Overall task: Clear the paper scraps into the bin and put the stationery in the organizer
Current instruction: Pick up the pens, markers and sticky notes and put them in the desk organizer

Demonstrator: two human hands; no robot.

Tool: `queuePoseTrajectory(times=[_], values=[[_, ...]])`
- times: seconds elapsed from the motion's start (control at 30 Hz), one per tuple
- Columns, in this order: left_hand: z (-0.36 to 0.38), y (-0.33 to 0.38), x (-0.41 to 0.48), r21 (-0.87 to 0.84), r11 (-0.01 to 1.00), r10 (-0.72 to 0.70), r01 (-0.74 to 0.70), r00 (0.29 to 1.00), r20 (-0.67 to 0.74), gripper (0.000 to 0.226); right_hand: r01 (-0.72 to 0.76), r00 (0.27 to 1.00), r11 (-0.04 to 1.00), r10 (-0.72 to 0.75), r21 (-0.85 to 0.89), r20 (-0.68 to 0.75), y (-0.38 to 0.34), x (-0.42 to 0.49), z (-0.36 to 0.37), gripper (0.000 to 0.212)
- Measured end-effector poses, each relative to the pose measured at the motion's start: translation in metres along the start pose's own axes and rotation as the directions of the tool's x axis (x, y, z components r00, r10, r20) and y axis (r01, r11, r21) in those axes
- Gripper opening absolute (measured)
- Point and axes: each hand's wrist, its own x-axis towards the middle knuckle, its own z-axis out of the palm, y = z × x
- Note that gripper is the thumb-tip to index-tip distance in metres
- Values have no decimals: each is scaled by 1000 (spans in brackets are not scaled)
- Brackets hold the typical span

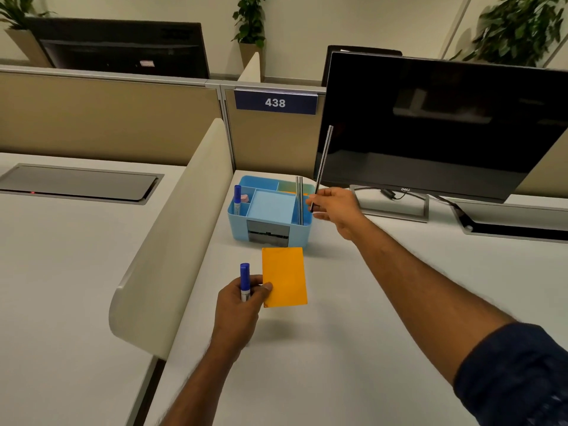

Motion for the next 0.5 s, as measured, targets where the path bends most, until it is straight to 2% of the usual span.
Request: queuePoseTrajectory(times=[0.07,0.17,0.3,0.4,0.5], values=[[-1,-1,0,-1,1000,-5,5,1000,-7,12,91,991,983,-105,-157,-83,-1,12,10,13],[-4,-4,0,-14,1000,-13,12,1000,-15,14,128,981,912,-174,-390,-86,4,29,22,12],[-6,-6,4,-22,1000,-11,10,1000,-19,13,84,981,688,-184,-721,-62,12,42,33,21],[-8,-8,8,-18,1000,5,-5,999,-33,14,90,970,539,-237,-838,-49,15,45,42,23],[-8,-8,10,-5,1000,16,-17,999,-39,16,92,960,444,-278,-891,-40,15,47,46,30]])
